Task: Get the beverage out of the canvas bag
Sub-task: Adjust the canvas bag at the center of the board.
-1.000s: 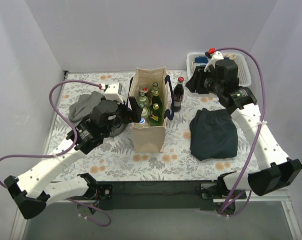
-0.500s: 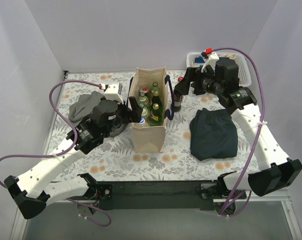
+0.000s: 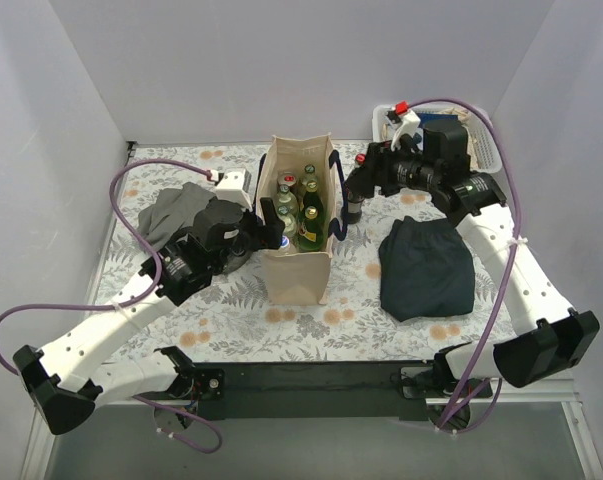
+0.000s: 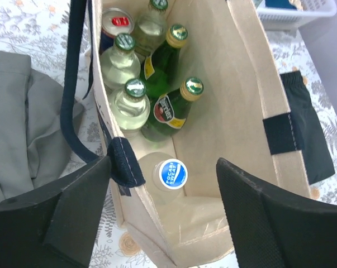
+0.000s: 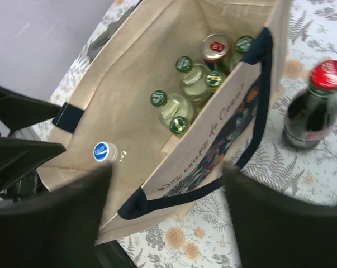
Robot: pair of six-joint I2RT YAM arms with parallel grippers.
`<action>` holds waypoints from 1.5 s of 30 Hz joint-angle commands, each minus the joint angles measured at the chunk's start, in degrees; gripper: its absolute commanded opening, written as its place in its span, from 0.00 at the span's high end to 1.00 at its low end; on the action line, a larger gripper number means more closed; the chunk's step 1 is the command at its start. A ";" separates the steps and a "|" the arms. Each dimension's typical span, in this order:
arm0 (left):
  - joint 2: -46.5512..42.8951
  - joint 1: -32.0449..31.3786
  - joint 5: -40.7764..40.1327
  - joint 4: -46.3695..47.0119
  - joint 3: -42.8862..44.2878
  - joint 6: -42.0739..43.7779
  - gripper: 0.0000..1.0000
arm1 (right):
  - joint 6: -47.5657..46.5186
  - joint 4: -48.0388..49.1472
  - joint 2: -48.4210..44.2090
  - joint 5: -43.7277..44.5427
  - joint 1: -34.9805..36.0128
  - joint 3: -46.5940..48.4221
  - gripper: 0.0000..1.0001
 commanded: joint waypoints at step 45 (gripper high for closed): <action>-7.17 -0.17 14.53 -10.14 -2.82 1.21 0.52 | -9.29 -10.73 11.20 13.41 25.17 9.27 0.04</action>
